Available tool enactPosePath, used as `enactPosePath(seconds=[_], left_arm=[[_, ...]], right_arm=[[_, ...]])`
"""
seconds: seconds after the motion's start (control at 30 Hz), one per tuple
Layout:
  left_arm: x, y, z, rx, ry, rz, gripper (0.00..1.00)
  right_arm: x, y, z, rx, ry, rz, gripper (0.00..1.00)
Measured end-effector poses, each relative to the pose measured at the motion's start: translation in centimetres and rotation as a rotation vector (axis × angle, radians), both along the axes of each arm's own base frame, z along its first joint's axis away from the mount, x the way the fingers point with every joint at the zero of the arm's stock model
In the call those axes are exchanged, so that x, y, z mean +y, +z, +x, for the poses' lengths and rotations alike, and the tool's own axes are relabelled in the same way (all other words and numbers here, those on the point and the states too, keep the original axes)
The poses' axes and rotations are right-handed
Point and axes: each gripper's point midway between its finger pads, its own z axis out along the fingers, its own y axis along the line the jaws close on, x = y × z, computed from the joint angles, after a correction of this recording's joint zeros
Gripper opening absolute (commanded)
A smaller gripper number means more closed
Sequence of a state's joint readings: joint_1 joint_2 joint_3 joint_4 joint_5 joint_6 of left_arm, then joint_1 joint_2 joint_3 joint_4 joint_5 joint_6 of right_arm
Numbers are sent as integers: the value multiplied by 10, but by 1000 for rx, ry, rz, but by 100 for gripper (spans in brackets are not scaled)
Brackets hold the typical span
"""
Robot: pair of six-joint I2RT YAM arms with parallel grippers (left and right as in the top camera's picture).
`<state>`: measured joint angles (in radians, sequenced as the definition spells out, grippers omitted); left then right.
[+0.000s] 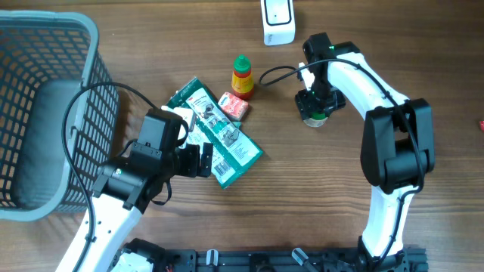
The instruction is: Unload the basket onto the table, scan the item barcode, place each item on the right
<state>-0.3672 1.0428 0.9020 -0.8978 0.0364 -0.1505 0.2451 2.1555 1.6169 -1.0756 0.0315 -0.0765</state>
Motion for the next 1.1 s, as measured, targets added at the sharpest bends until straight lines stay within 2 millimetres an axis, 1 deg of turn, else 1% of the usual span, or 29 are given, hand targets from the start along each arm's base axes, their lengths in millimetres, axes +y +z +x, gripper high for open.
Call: enactPosePath(seconds=[0.03,0.1,0.2,0.27,0.3,0.37,0.4,0.43,0.47,0.67,0.87,1.0,1.03,1.1], left_arm=[[0,0,0,0,0,0,100],[0,0,0,0,0,0,100],[0,0,0,0,0,0,100],[0,0,0,0,0,0,100],[0,0,0,0,0,0,100],[0,0,0,0,0,0,100],[0,0,0,0,0,0,100],[0,0,0,0,0,0,100],[0,0,0,0,0,0,100],[0,0,0,0,0,0,100],[0,0,0,0,0,0,100],[0,0,0,0,0,0,100],[0,0,0,0,0,0,100],[0,0,0,0,0,0,100]], right_arm=[[0,0,0,0,-8,0,58],[0,0,0,-1,-18,0,54],[0,0,0,-2,-59,-1,54],[0,0,0,-4,-99,-3,55],[0,0,0,-5,-120,-2,57],[2,0,0,-5,-149,8,57],[3,0,0,-4,-163,15,70],[4,0,0,-2,-173,23,88],[5,0,0,0,-181,29,100],[12,0,4,-10,-196,74,100],[15,0,10,-30,-195,90,99],[15,0,10,-31,-200,91,83],[15,0,9,-29,-200,89,81],[14,0,6,-16,-205,85,79]])
